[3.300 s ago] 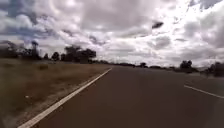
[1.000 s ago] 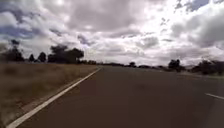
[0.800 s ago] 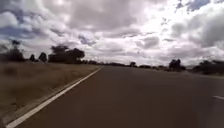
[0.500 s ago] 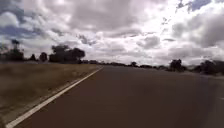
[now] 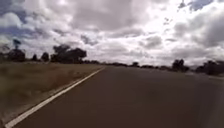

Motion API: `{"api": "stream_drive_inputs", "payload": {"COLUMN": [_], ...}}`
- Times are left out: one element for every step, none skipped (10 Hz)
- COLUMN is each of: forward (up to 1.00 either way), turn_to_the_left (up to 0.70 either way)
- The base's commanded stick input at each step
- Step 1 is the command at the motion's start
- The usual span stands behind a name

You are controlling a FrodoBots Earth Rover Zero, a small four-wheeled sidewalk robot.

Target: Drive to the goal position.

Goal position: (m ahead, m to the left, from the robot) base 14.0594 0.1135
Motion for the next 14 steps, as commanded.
{"api": "stream_drive_inputs", "payload": {"forward": [0.7,0.7,0.7,0.7,0.7,0.7,0.7,0.7,0.7,0.7,0.7,0.7,0.7,0.7], "turn_to_the_left": [0.0,0.0,0.0,0.0,0.0,0.0,0.0,0.0,0.0,0.0,0.0,0.0,0.0,0.0]}}
